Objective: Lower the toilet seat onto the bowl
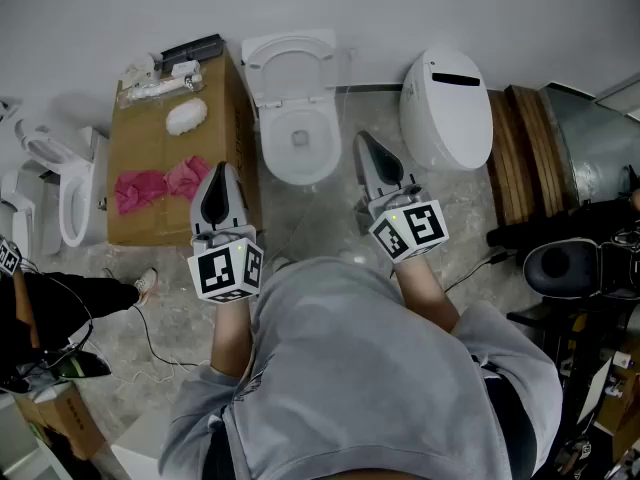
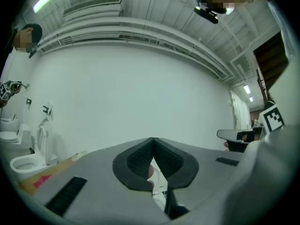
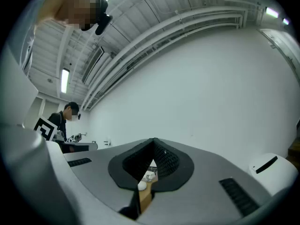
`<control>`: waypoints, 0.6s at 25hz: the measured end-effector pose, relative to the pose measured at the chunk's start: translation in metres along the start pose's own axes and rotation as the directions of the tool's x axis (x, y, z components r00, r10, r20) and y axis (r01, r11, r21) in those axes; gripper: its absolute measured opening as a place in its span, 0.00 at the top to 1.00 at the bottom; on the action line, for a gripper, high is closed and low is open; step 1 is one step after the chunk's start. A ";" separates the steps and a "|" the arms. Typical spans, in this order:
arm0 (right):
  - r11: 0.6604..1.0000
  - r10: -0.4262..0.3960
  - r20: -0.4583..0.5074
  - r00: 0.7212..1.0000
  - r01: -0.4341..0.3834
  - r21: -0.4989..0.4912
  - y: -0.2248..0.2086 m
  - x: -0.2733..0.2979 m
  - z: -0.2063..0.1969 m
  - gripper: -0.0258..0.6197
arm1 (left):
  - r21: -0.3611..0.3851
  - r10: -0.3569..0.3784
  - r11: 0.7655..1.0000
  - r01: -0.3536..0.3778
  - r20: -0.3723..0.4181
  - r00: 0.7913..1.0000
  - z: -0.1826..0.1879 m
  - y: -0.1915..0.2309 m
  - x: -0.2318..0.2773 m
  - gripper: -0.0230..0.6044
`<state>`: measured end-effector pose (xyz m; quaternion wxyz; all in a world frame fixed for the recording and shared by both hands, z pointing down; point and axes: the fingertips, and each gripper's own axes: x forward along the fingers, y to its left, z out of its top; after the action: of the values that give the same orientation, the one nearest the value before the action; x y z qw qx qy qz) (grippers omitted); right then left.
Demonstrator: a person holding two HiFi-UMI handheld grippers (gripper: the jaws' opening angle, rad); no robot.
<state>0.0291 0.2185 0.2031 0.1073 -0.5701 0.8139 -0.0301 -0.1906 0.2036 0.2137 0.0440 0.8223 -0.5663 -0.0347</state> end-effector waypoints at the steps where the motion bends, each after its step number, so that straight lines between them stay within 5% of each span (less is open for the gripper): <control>1: 1.000 0.000 0.000 1.000 0.000 0.000 0.000 -0.002 0.000 0.96 | 0.000 0.000 1.000 0.000 0.000 1.000 0.000 -0.001 -0.001 0.96; 15: 1.000 -0.005 0.007 1.000 0.005 0.004 -0.005 -0.015 0.005 0.96 | 0.005 0.001 1.000 -0.001 0.004 1.000 0.003 -0.014 -0.008 0.96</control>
<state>0.0402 0.2310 0.2011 0.1114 -0.5721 0.8120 -0.0302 -0.1806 0.2161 0.2089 0.0407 0.8221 -0.5668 -0.0348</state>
